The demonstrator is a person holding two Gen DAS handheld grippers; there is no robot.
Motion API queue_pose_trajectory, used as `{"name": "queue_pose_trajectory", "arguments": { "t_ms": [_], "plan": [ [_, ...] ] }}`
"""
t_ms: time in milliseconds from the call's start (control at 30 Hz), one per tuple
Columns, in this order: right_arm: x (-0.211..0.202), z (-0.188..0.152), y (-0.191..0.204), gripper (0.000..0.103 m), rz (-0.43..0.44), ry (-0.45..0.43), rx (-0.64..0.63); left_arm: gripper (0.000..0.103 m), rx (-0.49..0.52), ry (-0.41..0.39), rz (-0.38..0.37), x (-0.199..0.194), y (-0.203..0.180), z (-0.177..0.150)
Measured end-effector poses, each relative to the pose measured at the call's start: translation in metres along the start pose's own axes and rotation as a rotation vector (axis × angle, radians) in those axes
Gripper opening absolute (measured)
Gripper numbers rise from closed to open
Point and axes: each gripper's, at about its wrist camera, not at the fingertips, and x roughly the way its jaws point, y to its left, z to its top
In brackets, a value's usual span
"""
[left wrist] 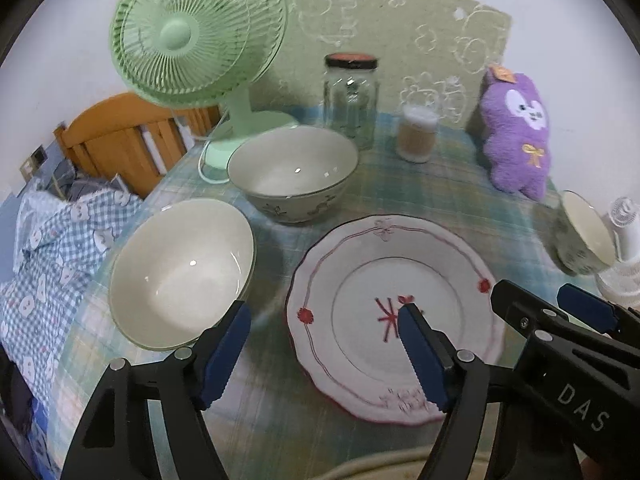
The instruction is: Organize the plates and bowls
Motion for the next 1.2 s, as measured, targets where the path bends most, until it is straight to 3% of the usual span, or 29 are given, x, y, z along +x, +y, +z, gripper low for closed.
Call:
{"name": "queue_pose_trajectory", "arguments": {
  "t_ms": [367,533,867,1200],
  "plan": [
    [0.049,0.001,0.004,0.060,0.028,0.078,-0.038,0.062,-0.050,0.093,0.037,0.040,-0.005,-0.008],
    [0.067,0.006,-0.001,0.048,0.023,0.117,-0.030,0.053,-0.048,0.130,0.046,0.055,-0.006,-0.007],
    [0.078,0.009,-0.007,0.039,0.013,0.139,-0.012,0.054,-0.031,0.134,0.052,0.063,-0.006,-0.002],
    [0.071,-0.001,-0.037,0.037,-0.006,0.170,0.081,0.049,0.058,0.129,-0.017,0.061,-0.025,-0.006]
  ]
}}
